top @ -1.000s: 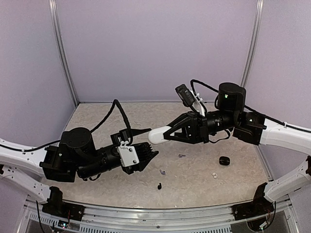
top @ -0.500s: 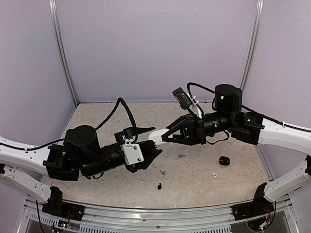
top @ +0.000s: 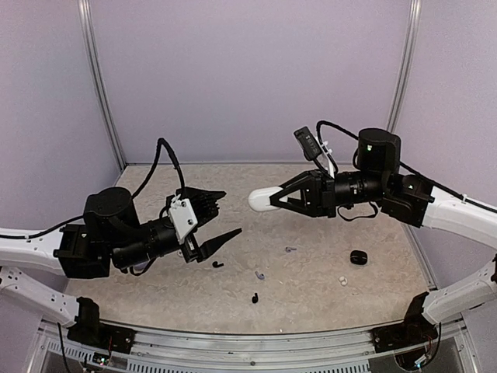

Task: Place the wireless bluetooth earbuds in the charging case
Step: Pick up the left earbud from the center of the board.

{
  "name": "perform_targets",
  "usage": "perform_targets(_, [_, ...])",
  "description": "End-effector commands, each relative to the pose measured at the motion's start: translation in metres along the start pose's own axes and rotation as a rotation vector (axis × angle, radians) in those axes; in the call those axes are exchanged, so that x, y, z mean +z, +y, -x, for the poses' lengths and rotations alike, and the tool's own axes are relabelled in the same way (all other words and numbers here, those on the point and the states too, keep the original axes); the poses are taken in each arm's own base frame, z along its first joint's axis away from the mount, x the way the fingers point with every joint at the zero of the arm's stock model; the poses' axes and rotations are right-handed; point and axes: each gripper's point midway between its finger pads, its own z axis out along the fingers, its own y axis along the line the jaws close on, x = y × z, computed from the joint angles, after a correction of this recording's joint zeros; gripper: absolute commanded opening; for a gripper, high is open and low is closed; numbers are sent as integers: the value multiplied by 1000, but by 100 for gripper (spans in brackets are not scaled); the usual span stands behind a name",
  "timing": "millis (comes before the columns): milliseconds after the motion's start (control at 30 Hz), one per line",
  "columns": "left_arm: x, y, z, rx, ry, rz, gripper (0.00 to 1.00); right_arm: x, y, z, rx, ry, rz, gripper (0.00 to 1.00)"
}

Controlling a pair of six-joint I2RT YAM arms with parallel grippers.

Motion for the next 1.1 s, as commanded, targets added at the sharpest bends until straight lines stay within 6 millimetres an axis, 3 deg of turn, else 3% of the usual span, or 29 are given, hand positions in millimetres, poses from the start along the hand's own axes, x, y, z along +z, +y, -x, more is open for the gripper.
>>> perform_targets(0, [11, -22, -12, -79, 13, -108, 72, -21, -14, 14, -18, -48, -97, 8])
perform_targets(100, [27, -38, -17, -148, -19, -183, 71, -50, -34, 30, -14, -110, -210, 9])
perform_targets(200, [60, -74, -29, -185, 7, -309, 70, -79, -53, 42, -2, -168, -312, 8])
perform_targets(300, [101, -121, -54, -218, 79, -448, 65, -101, -57, 52, -12, -214, -372, 8])
perform_targets(333, [116, -141, -70, -225, 119, -496, 64, -106, -56, 55, -15, -223, -380, 8])
perform_targets(433, [146, -172, -79, -260, 137, -581, 63, -116, -55, 58, -20, -236, -403, 8])
perform_targets(467, [157, -189, -94, -272, 167, -614, 63, -119, -55, 58, -21, -239, -408, 8])
perform_targets(567, [187, -214, -109, -305, 188, -655, 61, -123, -53, 59, -22, -243, -417, 8])
perform_targets(733, [221, -242, -137, -379, 239, -670, 60, -126, -52, 58, -26, -241, -421, 8])
perform_targets(900, [238, -266, -168, -424, 301, -677, 62, -126, -53, 58, -30, -238, -419, 8])
perform_targets(1067, [253, -277, -192, -457, 348, -649, 62, -126, -54, 58, -32, -235, -417, 8])
